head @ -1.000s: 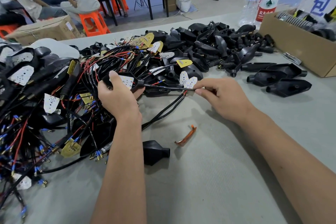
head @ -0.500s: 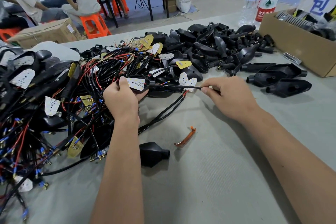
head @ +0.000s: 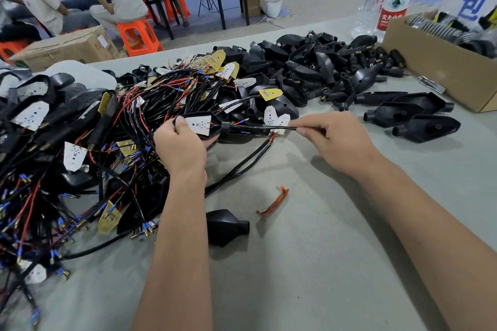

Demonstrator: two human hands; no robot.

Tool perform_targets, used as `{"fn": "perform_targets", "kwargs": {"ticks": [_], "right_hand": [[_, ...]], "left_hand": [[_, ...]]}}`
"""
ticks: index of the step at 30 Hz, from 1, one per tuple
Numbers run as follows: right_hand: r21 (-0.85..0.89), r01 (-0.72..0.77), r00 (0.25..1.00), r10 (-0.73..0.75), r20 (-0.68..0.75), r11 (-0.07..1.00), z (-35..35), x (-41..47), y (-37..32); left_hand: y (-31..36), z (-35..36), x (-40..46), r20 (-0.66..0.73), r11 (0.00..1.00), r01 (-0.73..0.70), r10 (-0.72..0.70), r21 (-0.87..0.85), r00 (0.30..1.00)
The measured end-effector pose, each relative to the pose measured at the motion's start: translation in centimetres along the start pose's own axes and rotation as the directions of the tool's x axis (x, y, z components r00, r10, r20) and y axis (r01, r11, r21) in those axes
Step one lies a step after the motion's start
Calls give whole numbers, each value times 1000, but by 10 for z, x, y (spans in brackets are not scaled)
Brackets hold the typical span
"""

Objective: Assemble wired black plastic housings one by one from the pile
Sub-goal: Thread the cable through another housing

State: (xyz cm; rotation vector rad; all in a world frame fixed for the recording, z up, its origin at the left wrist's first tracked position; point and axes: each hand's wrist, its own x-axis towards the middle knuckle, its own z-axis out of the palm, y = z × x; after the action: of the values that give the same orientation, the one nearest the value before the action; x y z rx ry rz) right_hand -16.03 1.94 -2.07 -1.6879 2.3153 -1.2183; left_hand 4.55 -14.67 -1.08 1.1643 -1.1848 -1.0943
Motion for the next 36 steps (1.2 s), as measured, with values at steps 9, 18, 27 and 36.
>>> {"fn": "perform_targets", "kwargs": {"ticks": [9,18,27,36], "right_hand": [[68,-54,995,49,83,996,-9,0,6],[-162,-104,986,81,-143,981,-26,1,22],[-384,-434,878,287,-384,815,-95,81,78],[-532,-308,915,398,61,789,-94,122,123]], "left_hand": [[5,-3,-4,-21,984,-78,83,161,996],[29,2,-47,-26,753,-305,392,583,919],[39,127,-128,708,638,-695,319,332,630],[9,180,-145,905,364,-878,168,311,390]]}}
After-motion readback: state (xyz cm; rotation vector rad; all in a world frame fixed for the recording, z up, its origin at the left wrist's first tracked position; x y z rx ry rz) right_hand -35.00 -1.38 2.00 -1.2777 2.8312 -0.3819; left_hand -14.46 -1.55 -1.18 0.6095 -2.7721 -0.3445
